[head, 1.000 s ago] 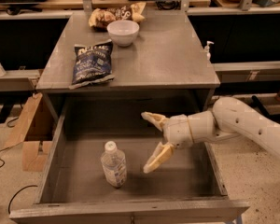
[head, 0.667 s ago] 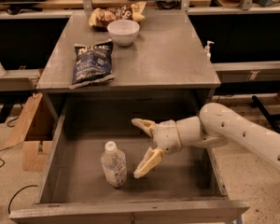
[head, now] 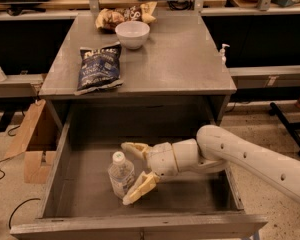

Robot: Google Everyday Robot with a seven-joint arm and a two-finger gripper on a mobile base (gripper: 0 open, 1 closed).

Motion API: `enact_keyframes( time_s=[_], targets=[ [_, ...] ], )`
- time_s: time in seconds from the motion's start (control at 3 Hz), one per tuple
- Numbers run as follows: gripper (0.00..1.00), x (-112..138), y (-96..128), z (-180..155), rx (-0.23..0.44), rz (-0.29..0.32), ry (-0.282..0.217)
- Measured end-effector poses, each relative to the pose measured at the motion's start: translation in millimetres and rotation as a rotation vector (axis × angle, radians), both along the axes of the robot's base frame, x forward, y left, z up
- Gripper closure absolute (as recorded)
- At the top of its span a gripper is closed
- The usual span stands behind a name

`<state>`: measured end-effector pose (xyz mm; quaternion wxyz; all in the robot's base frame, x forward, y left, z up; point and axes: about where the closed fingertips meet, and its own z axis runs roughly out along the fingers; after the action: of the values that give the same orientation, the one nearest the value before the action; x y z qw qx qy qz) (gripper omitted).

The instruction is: Pick blue plastic bottle from top drawer and place on counter

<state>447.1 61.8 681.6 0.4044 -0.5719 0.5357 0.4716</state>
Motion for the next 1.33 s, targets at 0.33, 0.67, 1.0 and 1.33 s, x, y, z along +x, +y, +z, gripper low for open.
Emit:
enact_keyframes(
  time_s=[0.33, 0.67, 1.0, 1.33],
  targets=[
    [0.23, -16, 21, 0, 0.040, 0.024, 0.007],
    [0.54, -17, 34, 0, 0.063, 0.026, 0.008],
    [0.78, -3, 32, 8, 0.056, -0.002, 0.001],
    [1.00, 41, 13, 63, -0.013, -0.093, -0.034]
  ],
)
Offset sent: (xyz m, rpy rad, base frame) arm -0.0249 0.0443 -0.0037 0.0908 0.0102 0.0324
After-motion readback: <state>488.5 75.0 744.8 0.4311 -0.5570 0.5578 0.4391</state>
